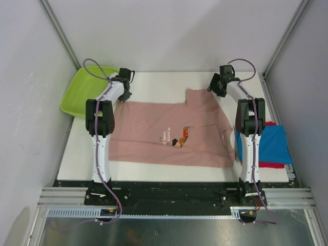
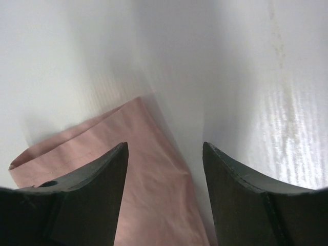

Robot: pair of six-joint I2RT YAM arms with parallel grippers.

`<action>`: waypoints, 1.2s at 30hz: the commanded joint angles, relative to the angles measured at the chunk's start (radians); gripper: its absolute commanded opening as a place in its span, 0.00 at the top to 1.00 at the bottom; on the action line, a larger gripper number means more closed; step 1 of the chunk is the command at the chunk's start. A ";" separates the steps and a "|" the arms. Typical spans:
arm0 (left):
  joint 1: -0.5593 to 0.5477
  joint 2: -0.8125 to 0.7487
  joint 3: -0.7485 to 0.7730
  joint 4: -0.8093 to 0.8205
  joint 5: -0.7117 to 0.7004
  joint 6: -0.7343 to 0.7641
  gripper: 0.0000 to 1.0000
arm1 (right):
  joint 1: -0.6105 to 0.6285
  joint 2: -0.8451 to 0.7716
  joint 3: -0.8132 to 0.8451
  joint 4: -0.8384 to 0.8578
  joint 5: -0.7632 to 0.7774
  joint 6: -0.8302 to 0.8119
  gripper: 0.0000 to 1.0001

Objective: Fold and stack the t-shirts
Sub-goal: Grap the side of the flattened tshirt furthest away from the robot with both arms

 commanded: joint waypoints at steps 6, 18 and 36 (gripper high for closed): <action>0.006 0.014 0.052 0.004 0.009 0.016 1.00 | 0.073 0.053 0.066 -0.024 0.145 -0.014 0.55; 0.006 0.020 0.067 0.005 0.021 0.034 1.00 | 0.071 0.062 0.131 -0.058 0.183 -0.012 0.97; 0.009 -0.056 0.030 0.010 0.067 0.060 1.00 | 0.039 -0.168 -0.009 0.015 0.181 -0.036 1.00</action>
